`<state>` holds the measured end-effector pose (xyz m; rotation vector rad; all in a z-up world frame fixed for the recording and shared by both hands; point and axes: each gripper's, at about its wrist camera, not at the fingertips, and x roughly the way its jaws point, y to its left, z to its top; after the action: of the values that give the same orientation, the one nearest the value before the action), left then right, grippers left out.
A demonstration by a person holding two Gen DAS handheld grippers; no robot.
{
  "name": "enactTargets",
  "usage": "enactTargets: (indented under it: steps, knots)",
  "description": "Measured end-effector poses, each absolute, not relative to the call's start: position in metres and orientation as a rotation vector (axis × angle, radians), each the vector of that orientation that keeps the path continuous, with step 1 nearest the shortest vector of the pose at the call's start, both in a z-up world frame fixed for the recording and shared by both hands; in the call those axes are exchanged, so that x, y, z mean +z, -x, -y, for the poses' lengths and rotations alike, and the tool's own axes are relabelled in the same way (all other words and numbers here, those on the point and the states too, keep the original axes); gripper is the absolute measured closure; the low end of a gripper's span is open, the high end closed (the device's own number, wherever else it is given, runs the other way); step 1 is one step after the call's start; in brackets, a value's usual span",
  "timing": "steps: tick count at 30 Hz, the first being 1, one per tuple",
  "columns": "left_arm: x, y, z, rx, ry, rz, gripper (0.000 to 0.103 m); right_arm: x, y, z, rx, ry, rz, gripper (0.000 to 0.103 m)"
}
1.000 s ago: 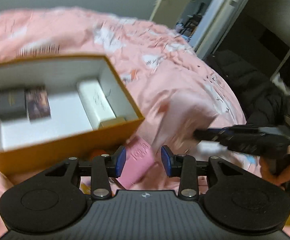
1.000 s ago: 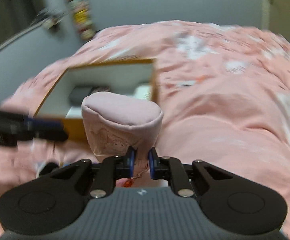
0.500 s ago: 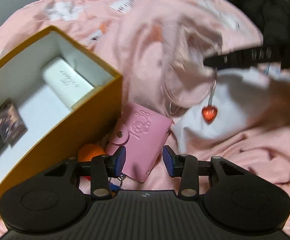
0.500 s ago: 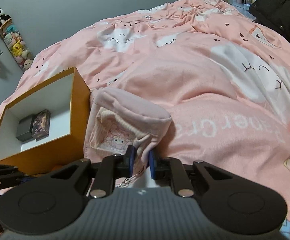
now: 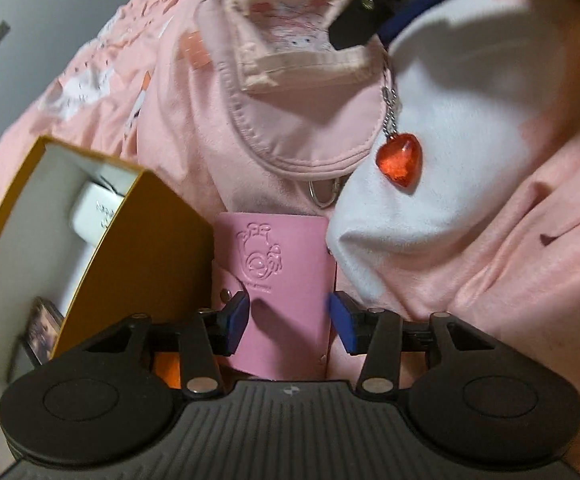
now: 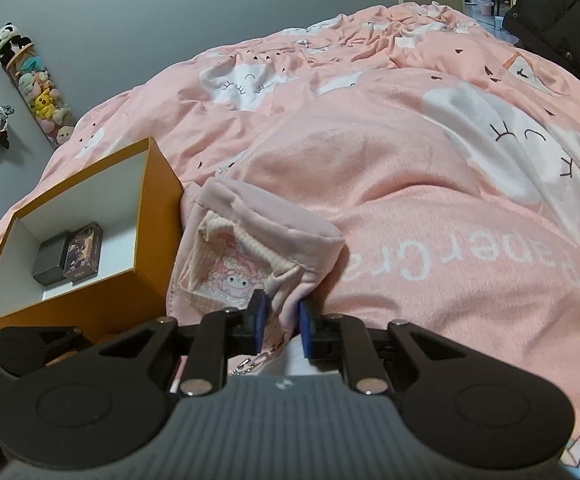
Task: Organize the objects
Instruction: 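Grasp the pink tube with the left tool while the right tool holds the pouch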
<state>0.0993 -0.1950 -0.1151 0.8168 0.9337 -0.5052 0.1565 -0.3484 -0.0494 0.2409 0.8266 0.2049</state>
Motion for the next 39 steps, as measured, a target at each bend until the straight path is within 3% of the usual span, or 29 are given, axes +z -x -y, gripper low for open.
enactTargets:
  steps: [5,13,17,21,26,39]
  knots:
    - [-0.129,-0.084,0.211,-0.471,-0.952,-0.840,0.048,-0.051,-0.159,0.352,0.223,-0.270,-0.826,0.082]
    - [-0.148,-0.073,0.222,-0.417,-1.069,-0.770,0.044,-0.051,-0.171,0.351,0.219,-0.343,-0.839,0.066]
    - [-0.143,-0.071,0.217,-0.406,-1.035,-0.767,0.050,-0.050,-0.169,0.344,0.211,-0.305,-0.822,0.069]
    - [-0.127,-0.066,0.203,-0.415,-0.931,-0.786,0.068,-0.045,-0.162,0.346,0.219,-0.303,-0.805,0.076]
    - [-0.092,-0.063,0.171,-0.430,-0.698,-0.785,0.081,-0.033,-0.154,0.341,0.236,-0.262,-0.781,0.081]
    - [0.001,-0.069,0.054,-0.458,0.055,-0.762,0.084,0.018,-0.136,0.323,0.281,-0.137,-0.696,0.086]
